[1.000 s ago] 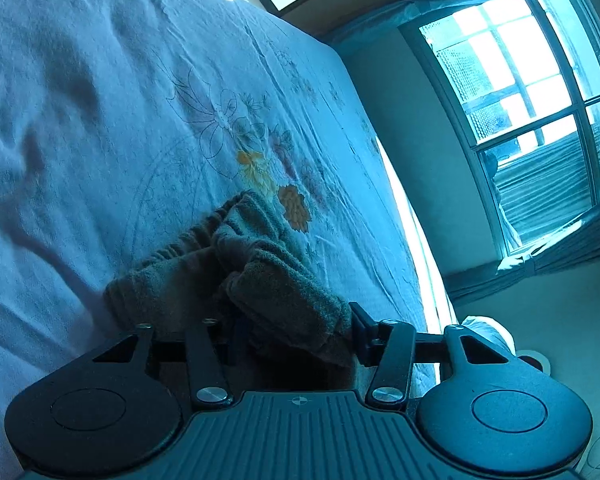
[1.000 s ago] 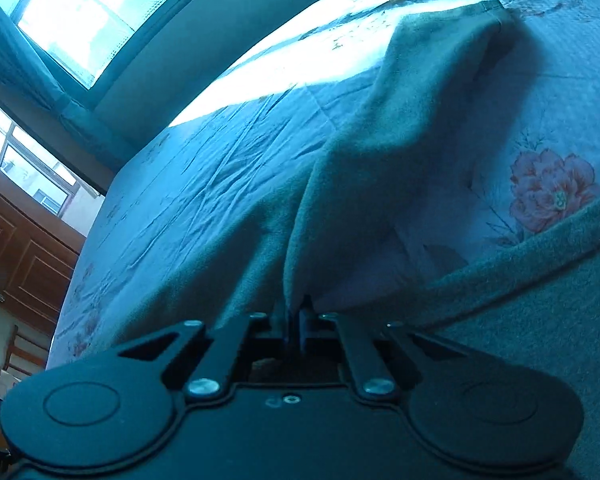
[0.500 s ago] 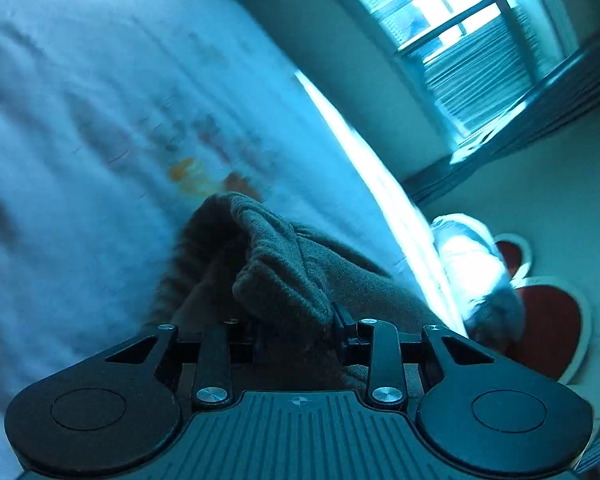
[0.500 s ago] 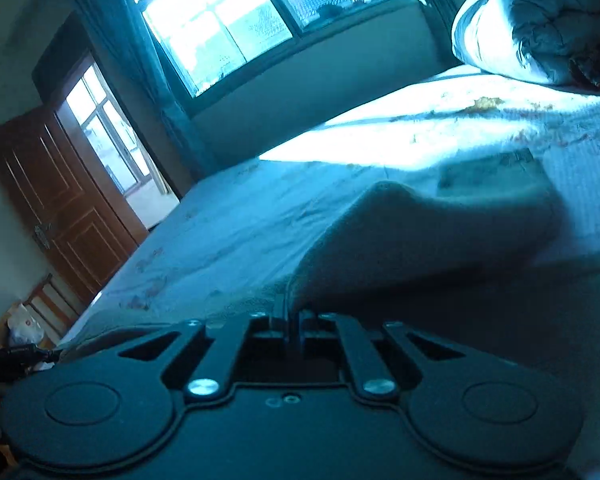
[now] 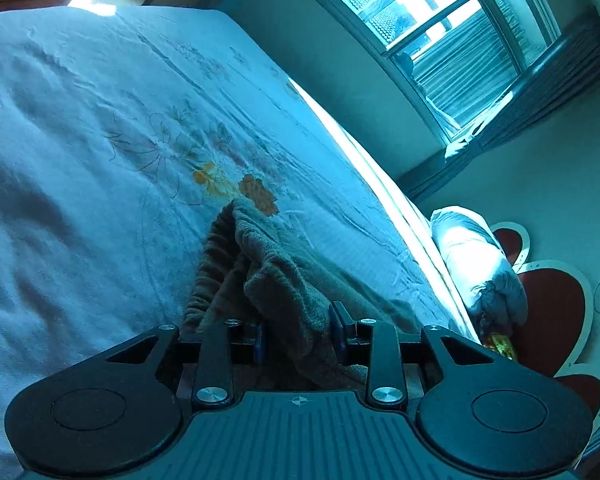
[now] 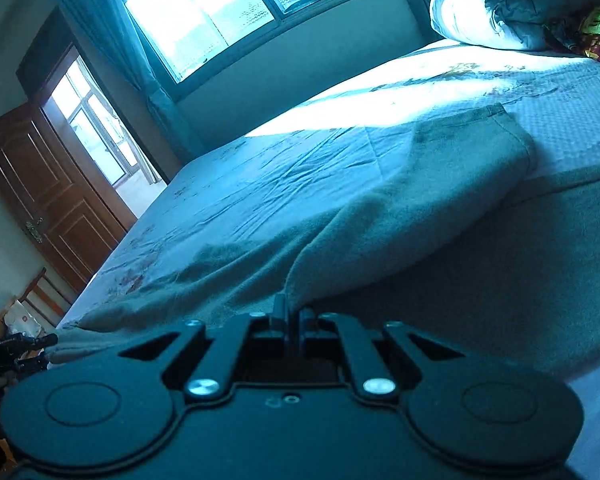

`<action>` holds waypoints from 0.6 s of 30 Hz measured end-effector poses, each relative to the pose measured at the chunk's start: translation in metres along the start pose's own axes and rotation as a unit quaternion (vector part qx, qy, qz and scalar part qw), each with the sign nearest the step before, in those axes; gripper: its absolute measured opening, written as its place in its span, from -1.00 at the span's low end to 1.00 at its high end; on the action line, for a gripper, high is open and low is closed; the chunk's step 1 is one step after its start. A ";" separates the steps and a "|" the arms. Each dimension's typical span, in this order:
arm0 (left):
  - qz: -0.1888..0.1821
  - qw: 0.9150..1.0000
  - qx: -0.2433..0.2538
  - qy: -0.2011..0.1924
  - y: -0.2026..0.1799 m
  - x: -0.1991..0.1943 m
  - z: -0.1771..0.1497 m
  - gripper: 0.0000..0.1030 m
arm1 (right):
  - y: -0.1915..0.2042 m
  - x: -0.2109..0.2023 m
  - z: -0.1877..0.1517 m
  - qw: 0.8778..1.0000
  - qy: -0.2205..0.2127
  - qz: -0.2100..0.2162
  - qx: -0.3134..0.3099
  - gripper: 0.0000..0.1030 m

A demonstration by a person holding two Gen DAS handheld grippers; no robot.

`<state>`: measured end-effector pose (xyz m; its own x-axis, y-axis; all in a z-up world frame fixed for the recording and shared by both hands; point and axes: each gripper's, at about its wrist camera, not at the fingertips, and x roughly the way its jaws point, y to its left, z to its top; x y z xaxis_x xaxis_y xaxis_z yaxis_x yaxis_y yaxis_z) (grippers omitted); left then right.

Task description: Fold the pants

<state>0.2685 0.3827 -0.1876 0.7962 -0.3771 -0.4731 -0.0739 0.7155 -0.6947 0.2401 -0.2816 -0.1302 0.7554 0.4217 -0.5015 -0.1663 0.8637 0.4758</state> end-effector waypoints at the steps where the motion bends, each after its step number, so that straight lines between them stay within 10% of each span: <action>1: 0.021 1.000 -0.006 0.016 0.010 0.005 -0.004 -0.37 | -0.005 0.010 -0.007 1.000 0.020 -0.013 -0.001 -1.00; 18: 0.035 0.999 -0.008 -0.009 0.012 0.013 -0.021 -0.37 | -0.009 0.024 -0.019 0.998 0.038 -0.042 0.017 -1.00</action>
<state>0.2651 0.3741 -0.2135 0.7999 -0.3156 -0.5104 -0.1386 0.7303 -0.6689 0.2476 -0.2739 -0.1603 0.7148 0.3692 -0.5939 -0.0812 0.8873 0.4539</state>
